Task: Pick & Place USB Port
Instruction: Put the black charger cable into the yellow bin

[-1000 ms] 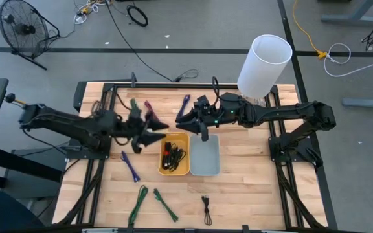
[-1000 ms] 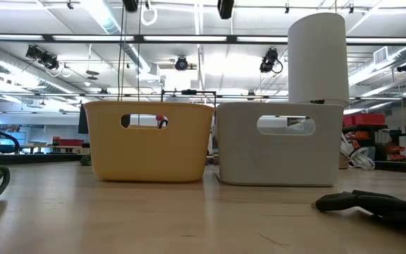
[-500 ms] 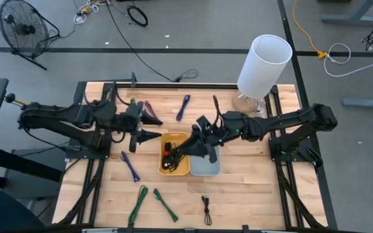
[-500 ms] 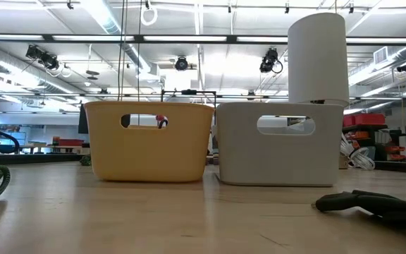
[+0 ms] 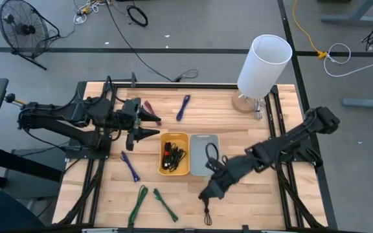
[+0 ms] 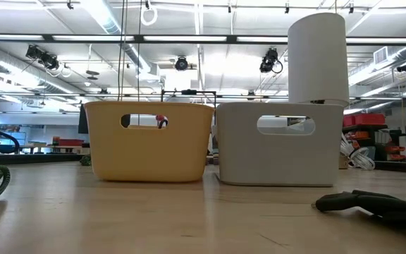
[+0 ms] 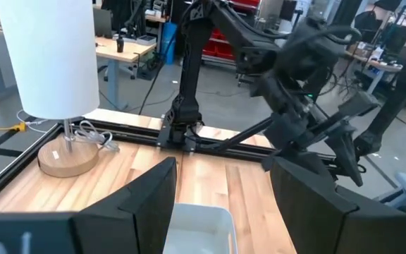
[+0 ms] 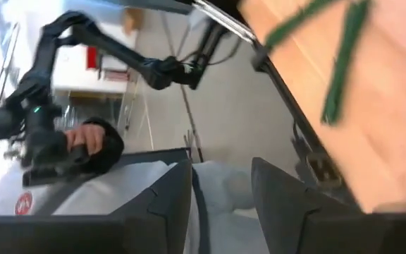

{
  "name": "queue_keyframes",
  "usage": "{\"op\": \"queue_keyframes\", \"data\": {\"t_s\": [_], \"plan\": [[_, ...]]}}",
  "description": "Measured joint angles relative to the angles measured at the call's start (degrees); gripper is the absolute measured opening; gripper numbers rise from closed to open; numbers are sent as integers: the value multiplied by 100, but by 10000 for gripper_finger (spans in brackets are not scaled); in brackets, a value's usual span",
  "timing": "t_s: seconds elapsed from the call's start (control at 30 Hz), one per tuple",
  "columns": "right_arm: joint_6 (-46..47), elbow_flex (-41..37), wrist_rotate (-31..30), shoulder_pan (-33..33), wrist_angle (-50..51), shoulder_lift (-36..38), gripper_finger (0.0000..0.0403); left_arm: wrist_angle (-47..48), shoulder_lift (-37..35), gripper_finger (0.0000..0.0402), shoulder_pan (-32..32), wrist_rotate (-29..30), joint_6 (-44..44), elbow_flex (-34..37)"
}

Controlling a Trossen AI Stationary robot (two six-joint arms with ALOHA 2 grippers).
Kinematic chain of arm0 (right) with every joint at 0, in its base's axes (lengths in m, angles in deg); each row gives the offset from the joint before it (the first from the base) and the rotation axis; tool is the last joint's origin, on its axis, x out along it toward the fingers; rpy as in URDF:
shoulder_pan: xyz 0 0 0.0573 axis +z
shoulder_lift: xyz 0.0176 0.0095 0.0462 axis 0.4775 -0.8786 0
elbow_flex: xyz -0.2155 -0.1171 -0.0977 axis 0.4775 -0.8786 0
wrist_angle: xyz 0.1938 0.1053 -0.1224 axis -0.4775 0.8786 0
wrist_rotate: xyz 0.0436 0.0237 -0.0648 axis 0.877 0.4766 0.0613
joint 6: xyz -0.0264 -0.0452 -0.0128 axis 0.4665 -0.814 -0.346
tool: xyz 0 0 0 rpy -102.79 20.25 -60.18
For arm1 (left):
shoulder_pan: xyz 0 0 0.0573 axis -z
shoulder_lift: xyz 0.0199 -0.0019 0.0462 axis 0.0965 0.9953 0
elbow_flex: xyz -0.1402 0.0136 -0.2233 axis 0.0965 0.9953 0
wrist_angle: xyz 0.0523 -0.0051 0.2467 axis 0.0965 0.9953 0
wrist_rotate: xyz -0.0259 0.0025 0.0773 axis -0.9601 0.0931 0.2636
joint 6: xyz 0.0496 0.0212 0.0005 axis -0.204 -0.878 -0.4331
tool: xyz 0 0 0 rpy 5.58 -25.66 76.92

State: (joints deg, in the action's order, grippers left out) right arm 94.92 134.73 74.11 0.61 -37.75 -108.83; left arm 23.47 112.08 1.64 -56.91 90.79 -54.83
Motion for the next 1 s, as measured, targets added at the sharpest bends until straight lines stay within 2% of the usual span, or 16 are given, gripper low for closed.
{"op": "queue_keyframes", "data": {"t_s": [0.13,0.23,0.43,0.53,1.0], "plan": [[744,1,-561,382,256,-99,144,-6,0,236,0,0,2,0],[1084,2,-623,549,309,-388,132,-6,0,236,0,0,2,2],[1378,1,196,684,207,-1088,115,26,0,236,0,-3,2,2],[1482,0,317,705,212,-1399,117,24,0,236,0,-2,2,2],[2018,0,613,698,500,-2180,181,108,0,236,0,-4,6,7]]}}
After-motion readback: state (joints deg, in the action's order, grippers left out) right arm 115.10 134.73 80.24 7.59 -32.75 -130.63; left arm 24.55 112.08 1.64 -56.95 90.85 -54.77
